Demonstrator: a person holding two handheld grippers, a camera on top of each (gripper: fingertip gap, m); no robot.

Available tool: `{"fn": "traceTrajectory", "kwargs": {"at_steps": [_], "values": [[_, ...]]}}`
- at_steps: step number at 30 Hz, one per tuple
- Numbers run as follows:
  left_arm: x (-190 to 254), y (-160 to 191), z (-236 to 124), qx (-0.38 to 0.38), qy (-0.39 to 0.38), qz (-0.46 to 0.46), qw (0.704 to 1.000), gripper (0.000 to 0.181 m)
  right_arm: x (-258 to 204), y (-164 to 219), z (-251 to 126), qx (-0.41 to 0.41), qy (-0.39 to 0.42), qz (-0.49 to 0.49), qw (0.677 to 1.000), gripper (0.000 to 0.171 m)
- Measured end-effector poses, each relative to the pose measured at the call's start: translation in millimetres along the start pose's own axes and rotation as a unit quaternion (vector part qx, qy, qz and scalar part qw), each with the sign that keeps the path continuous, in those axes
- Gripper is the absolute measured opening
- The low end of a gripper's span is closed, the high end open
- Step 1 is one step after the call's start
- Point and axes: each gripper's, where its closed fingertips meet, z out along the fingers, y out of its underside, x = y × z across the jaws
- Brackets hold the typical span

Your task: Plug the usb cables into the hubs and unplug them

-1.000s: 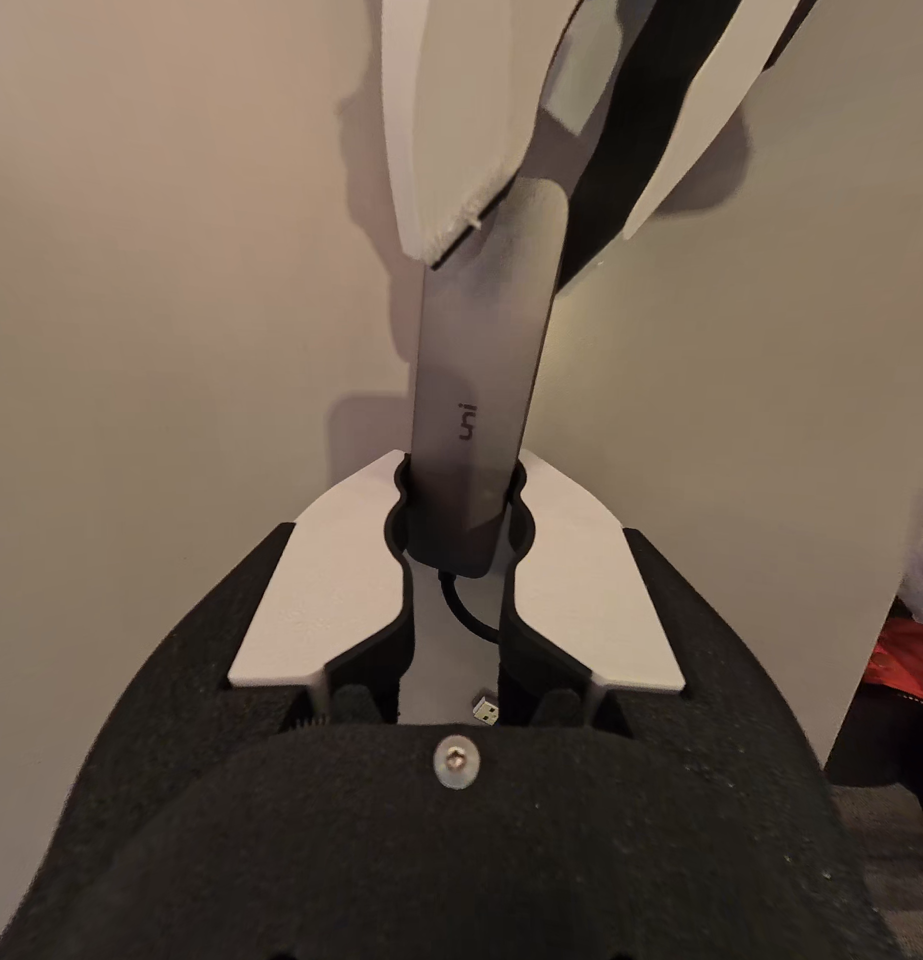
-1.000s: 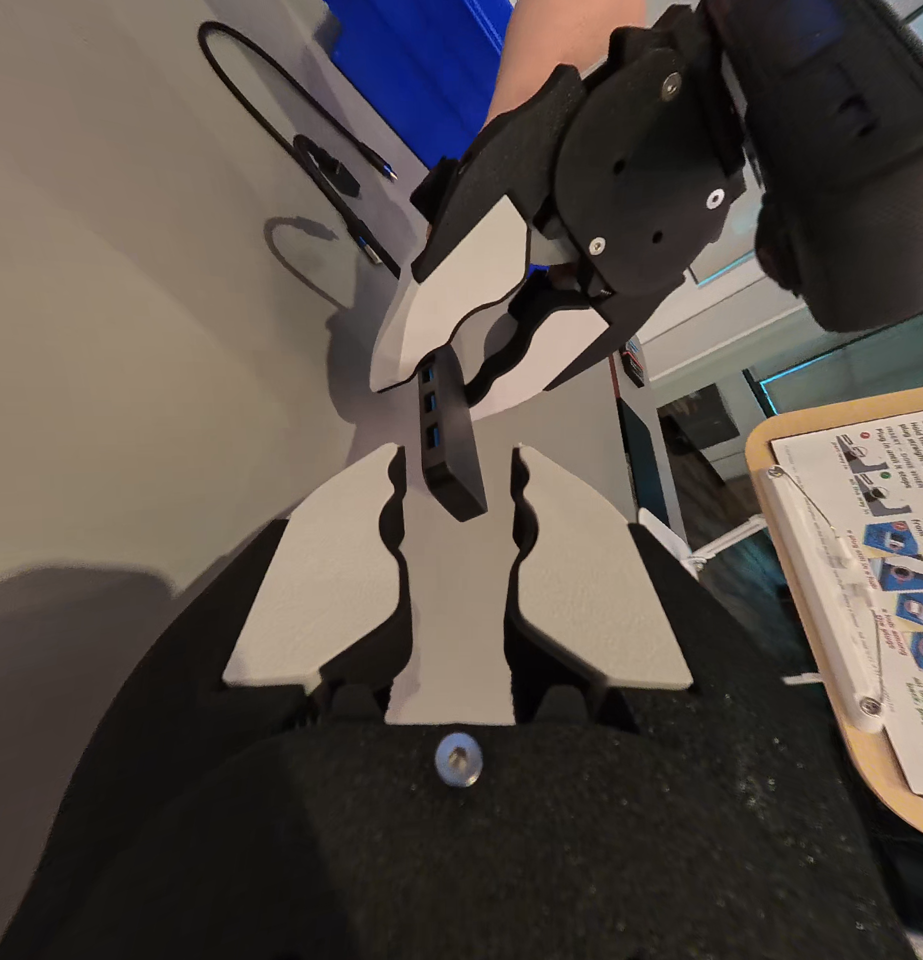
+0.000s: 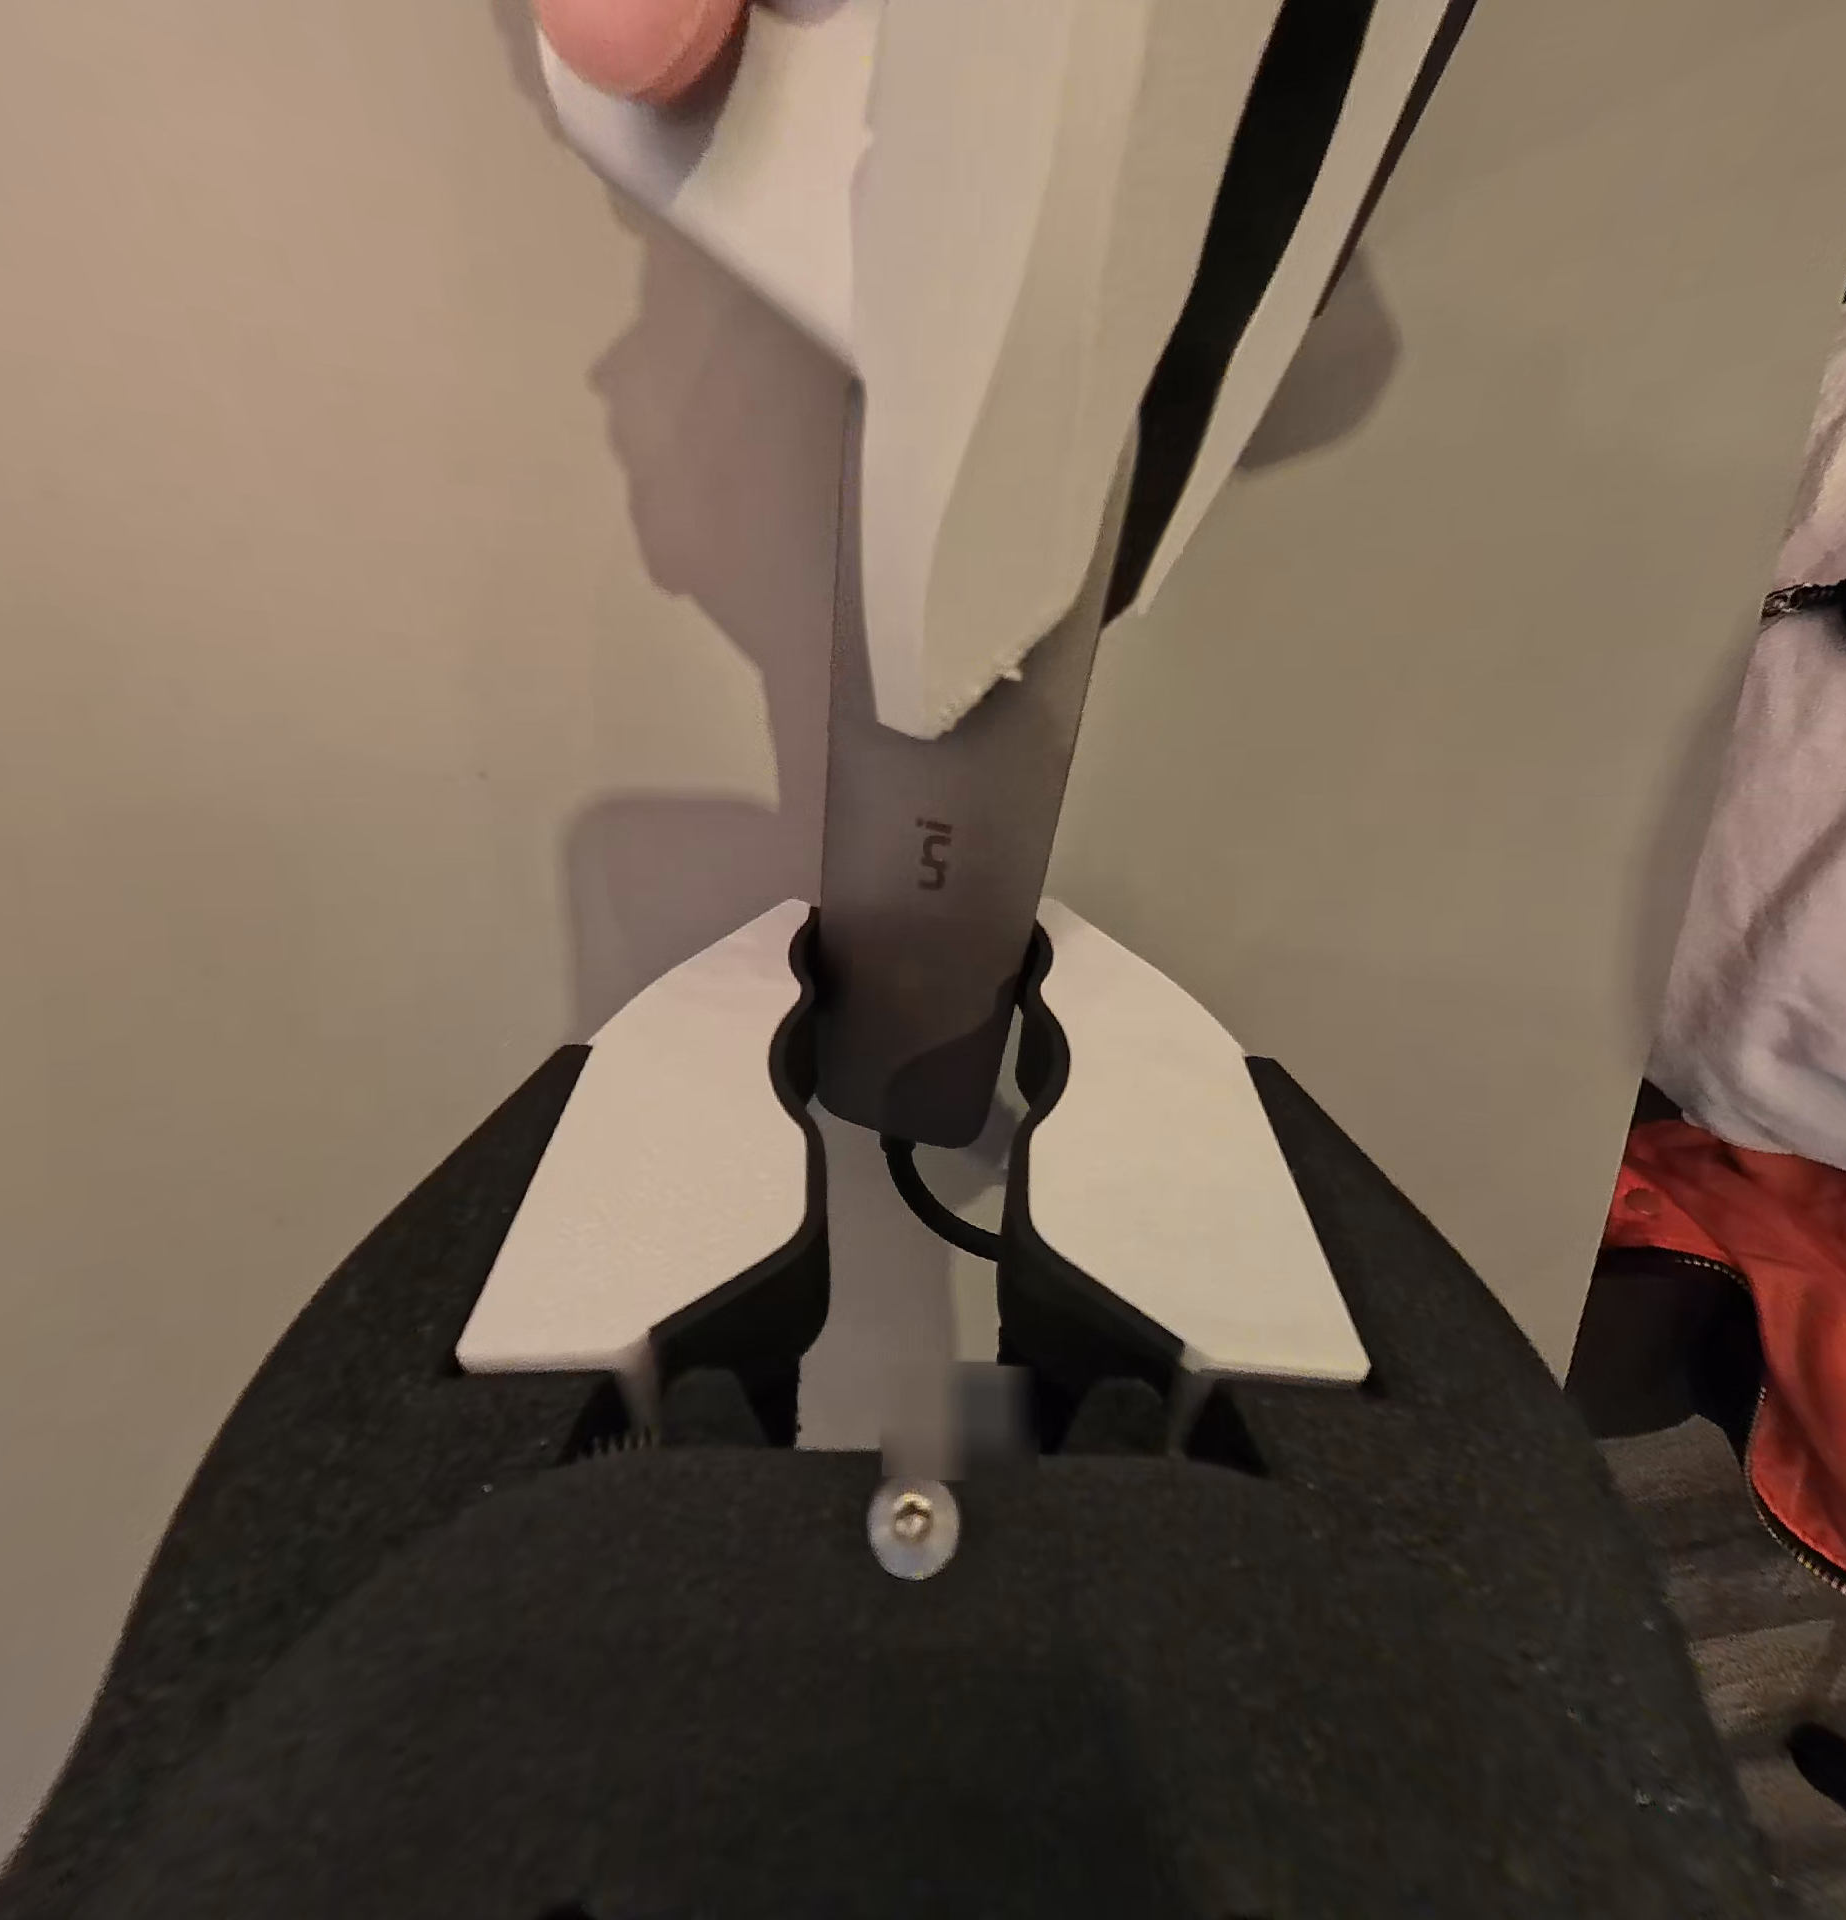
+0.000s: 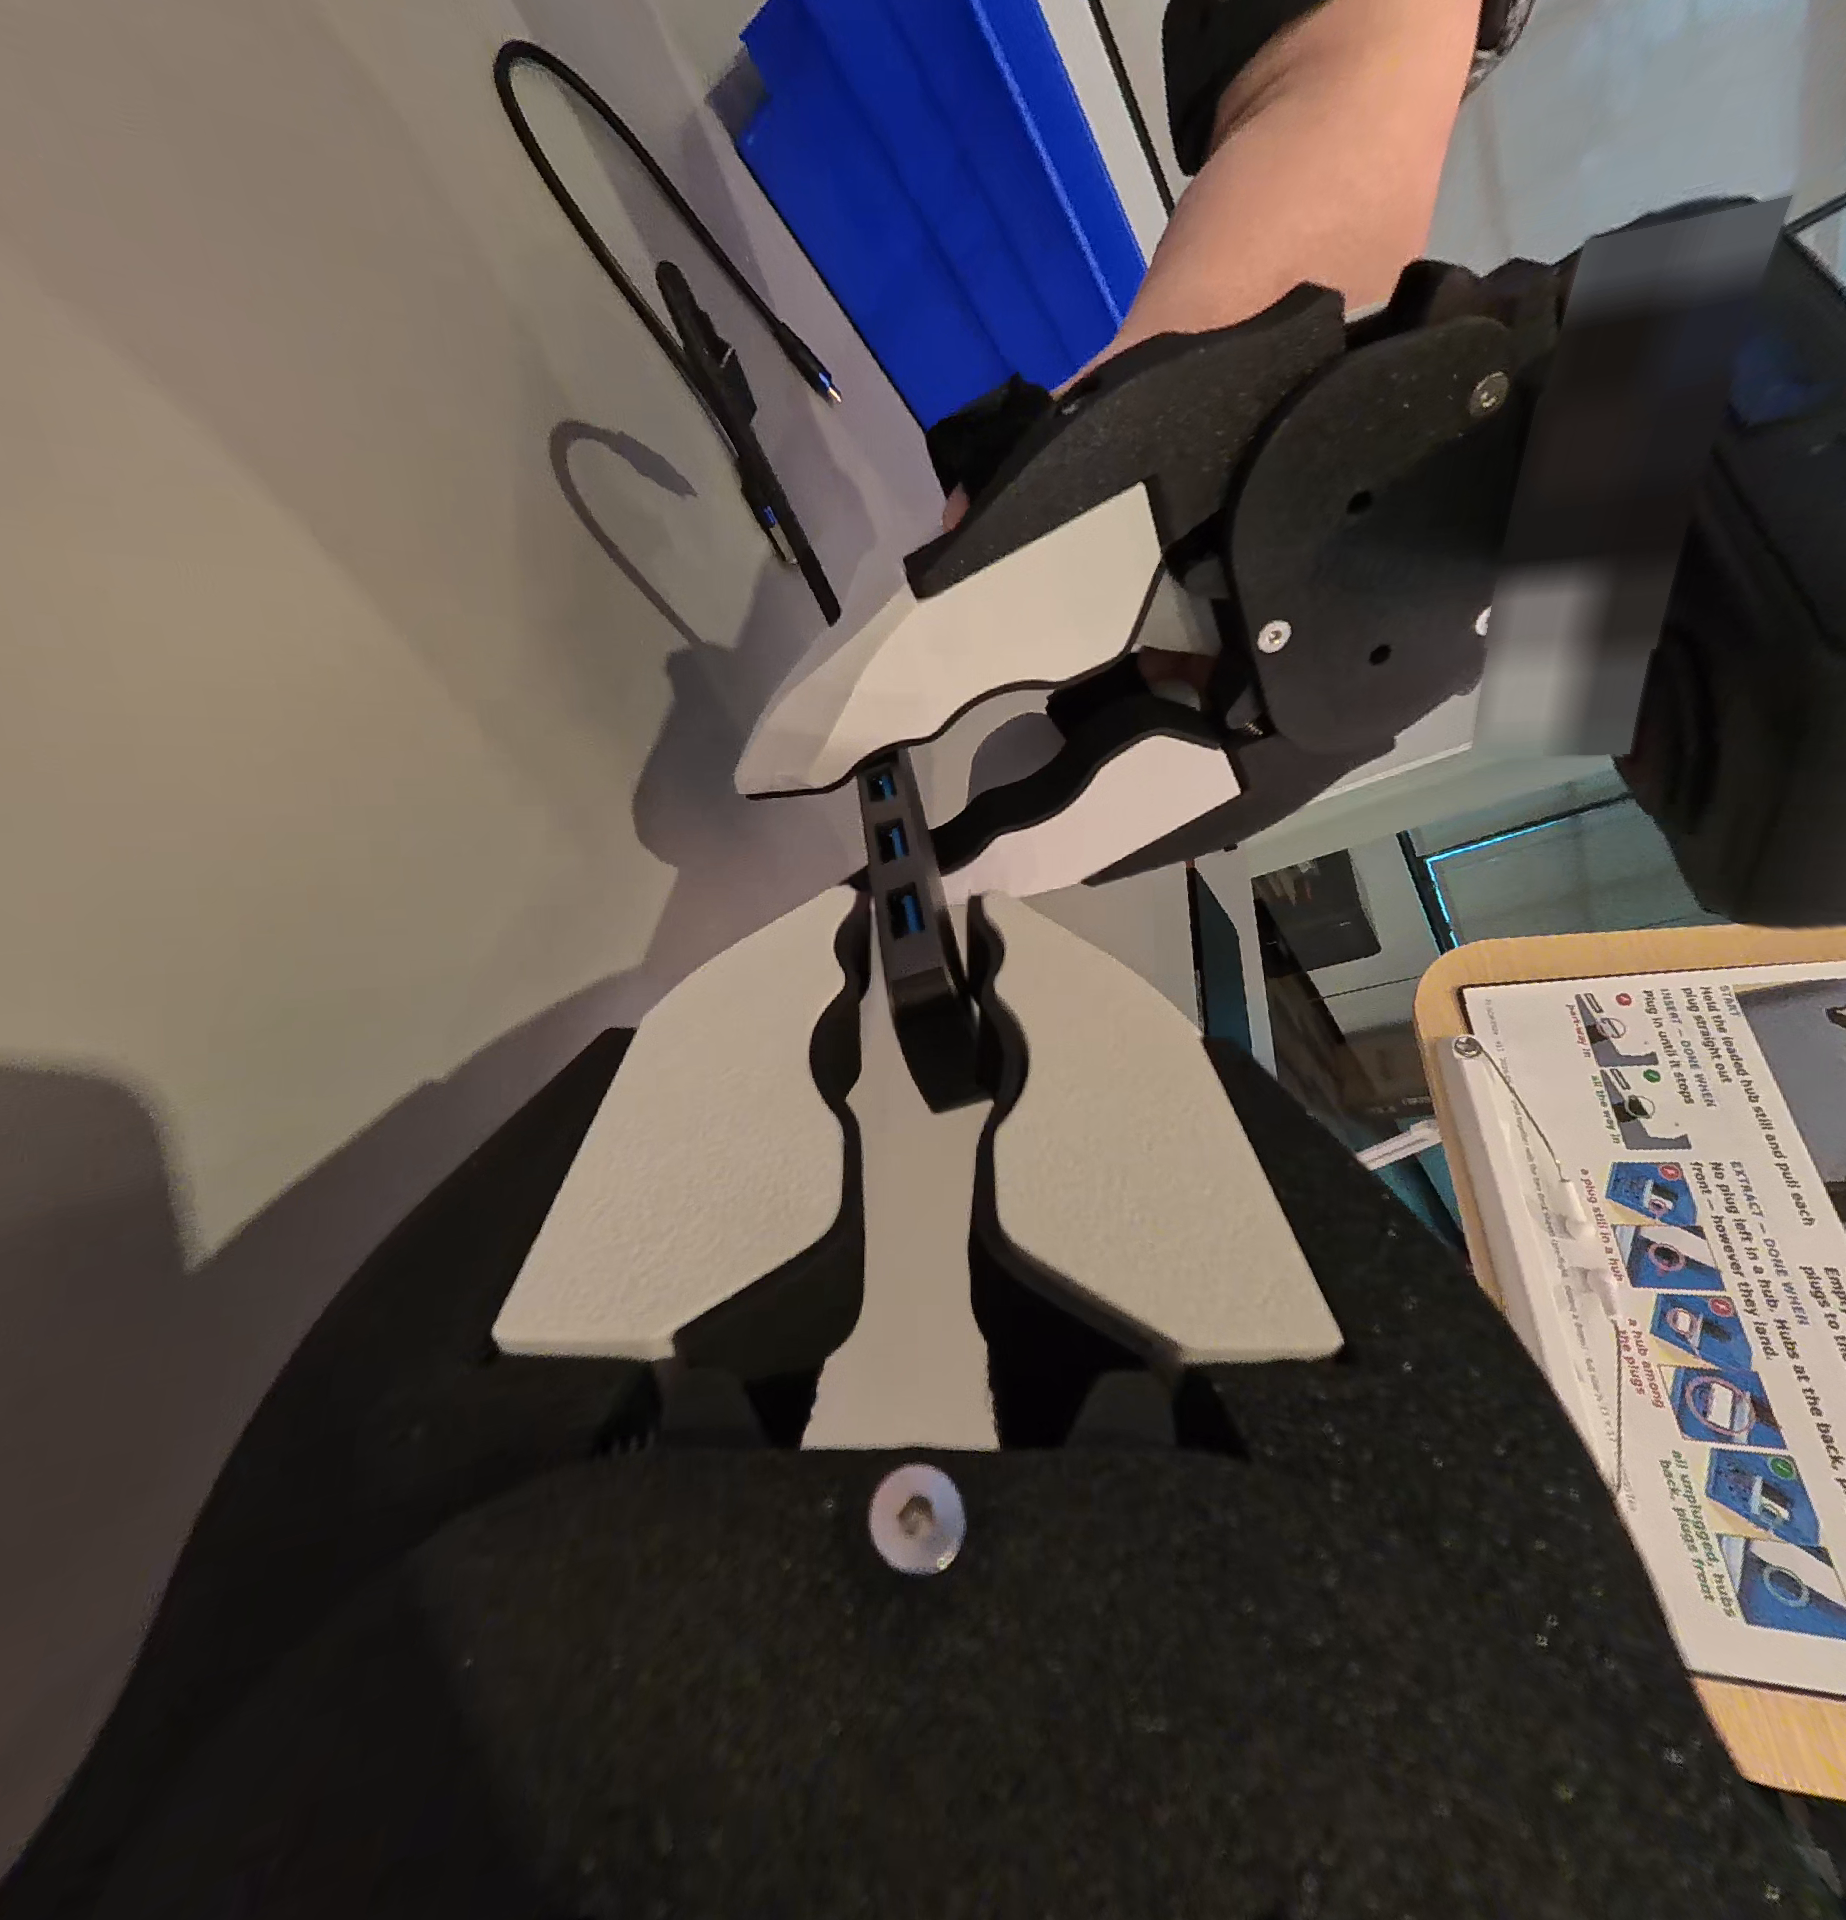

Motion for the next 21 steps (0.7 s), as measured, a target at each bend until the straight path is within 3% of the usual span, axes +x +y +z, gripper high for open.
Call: {"fn": "traceTrajectory", "kwargs": {"at_steps": [21], "values": [[15, 3, -2, -0.017, 0.044, 0.018, 0.999, 0.034, -7, -8, 0, -0.014, 0.002, -0.067, 0.998, 0.012]]}}
